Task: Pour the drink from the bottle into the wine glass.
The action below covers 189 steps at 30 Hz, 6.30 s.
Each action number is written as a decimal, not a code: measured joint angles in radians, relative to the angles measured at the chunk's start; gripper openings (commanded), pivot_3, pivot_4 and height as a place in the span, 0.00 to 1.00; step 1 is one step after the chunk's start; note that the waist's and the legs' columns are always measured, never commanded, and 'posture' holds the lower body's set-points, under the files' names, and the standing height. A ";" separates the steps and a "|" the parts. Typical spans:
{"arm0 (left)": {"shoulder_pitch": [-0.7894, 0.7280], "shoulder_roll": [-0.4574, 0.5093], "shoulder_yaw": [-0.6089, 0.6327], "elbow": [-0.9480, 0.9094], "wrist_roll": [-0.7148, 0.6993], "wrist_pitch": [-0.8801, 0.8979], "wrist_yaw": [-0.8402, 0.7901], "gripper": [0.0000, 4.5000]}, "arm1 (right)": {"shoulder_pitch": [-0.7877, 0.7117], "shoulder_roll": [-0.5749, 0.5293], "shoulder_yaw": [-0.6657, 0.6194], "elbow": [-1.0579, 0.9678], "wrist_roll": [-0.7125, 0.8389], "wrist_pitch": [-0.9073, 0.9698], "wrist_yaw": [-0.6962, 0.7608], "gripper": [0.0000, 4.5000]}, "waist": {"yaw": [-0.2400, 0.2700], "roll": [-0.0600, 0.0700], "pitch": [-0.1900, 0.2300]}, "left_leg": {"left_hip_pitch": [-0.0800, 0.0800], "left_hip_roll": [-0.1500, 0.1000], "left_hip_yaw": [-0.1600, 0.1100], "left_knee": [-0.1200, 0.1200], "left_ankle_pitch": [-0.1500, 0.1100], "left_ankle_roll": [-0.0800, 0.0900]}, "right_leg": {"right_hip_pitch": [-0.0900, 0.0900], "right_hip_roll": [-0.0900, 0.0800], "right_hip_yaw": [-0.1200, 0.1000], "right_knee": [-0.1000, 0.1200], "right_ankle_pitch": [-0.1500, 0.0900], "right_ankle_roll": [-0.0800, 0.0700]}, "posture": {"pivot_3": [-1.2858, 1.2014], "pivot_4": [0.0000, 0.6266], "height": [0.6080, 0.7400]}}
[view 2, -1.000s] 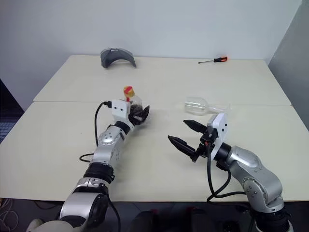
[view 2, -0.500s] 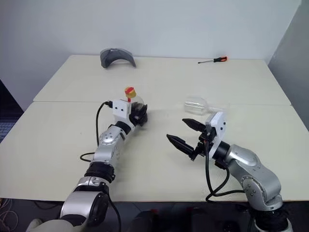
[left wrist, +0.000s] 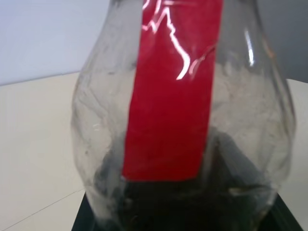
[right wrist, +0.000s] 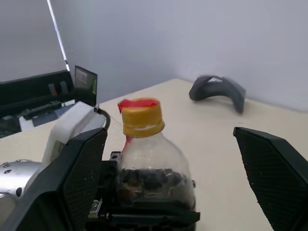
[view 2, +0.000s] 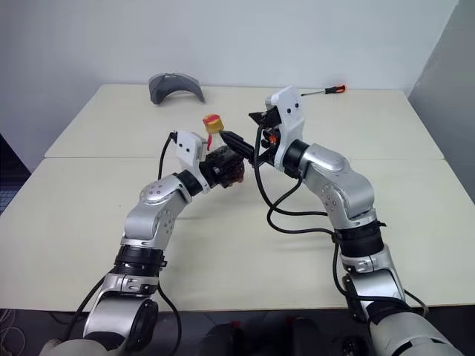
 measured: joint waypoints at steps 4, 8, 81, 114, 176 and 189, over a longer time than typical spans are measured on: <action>-0.011 -0.001 -0.015 0.016 0.000 0.000 -0.021 0.33 | -0.018 0.013 -0.015 0.027 0.006 0.022 0.005 1.00 | -0.001 0.000 0.000 | 0.000 0.000 0.000 0.000 0.000 0.000 | -0.001 0.000 0.000 0.001 0.000 0.000 | 0.52 0.24 1.00; -0.019 -0.007 -0.023 0.026 0.000 0.000 -0.036 0.31 | -0.054 0.034 -0.033 0.057 0.006 0.033 0.002 1.00 | -0.003 0.000 0.000 | 0.000 0.000 0.000 0.000 0.000 0.000 | -0.001 0.000 0.000 0.001 0.000 0.000 | 0.52 0.24 1.00; 0.112 0.212 -0.055 -0.380 -0.223 0.323 -0.137 0.20 | -0.080 -0.006 -0.062 -0.153 0.142 0.137 0.191 1.00 | -0.003 0.003 0.005 | -0.001 0.000 -0.001 -0.001 0.000 0.000 | -0.002 0.000 0.000 -0.001 0.000 0.000 | 0.52 0.24 1.00; 0.078 0.210 -0.059 -0.356 -0.222 0.302 -0.164 0.20 | -0.122 0.012 0.001 0.022 0.044 0.034 0.261 0.27 | -0.004 0.003 0.005 | -0.001 0.000 -0.001 -0.001 0.000 0.001 | -0.002 0.000 0.000 -0.001 0.000 0.000 | 0.52 0.24 1.00; 0.046 0.241 -0.073 -0.236 -0.189 0.231 -0.266 0.20 | -0.159 0.054 0.034 0.121 -0.082 -0.104 0.280 1.00 | -0.005 0.004 0.007 | -0.001 0.000 -0.001 -0.001 0.000 0.000 | -0.003 0.000 0.000 0.000 0.000 0.000 | 0.52 0.24 1.00; 0.066 0.242 -0.072 -0.266 -0.192 0.247 -0.246 0.20 | -0.151 0.027 0.048 0.184 -0.152 -0.187 0.309 1.00 | -0.005 0.004 0.007 | -0.002 0.000 -0.001 -0.001 0.000 0.000 | -0.003 0.000 0.001 0.000 0.000 0.000 | 0.52 0.24 1.00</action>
